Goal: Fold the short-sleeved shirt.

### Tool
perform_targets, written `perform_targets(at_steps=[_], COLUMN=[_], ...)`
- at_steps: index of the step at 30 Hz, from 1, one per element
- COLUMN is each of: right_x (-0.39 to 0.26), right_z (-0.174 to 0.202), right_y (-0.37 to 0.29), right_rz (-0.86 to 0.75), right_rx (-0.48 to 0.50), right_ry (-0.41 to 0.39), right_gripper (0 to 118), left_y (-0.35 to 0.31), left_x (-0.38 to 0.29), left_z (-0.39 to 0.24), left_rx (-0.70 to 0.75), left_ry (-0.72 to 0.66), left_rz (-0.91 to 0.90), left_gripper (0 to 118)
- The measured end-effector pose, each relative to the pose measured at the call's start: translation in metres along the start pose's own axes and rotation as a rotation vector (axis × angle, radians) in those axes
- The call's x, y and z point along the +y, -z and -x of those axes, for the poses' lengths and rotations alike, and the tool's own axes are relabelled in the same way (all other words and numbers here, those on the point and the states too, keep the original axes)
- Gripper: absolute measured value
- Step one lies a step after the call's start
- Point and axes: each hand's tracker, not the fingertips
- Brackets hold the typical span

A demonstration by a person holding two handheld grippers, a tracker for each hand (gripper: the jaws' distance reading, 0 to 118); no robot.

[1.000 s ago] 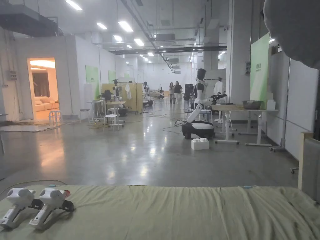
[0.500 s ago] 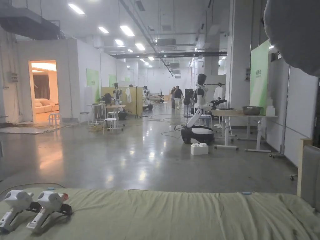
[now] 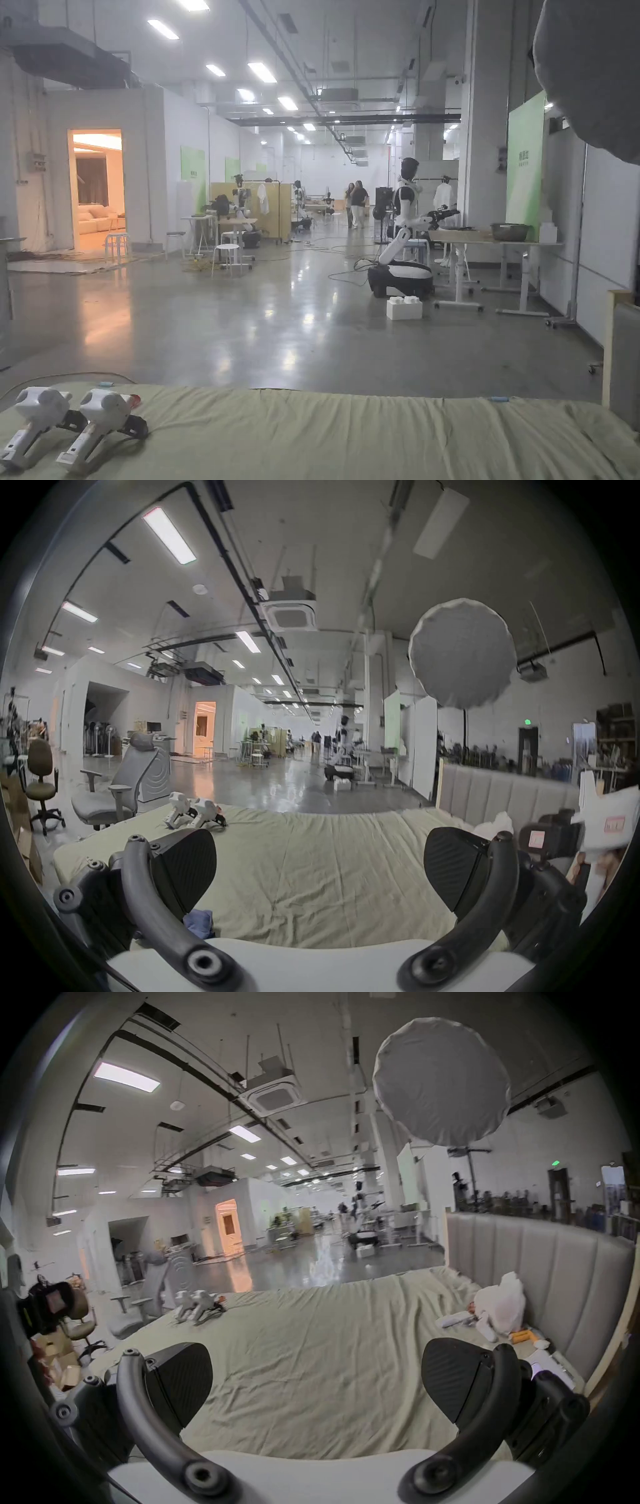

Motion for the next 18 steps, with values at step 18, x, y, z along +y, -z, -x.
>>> perform_targets(at_steps=[18], right_x=[0.002], right_z=[0.006], right_y=[0.007], right_rz=[-0.033], right_rx=[0.072], right_ry=[-0.102], right_gripper=[118], left_y=[0.020], left_x=[-0.005], left_z=[-0.008], left_rx=[-0.072], left_ry=[0.082], left_rz=[0.010], left_gripper=[118])
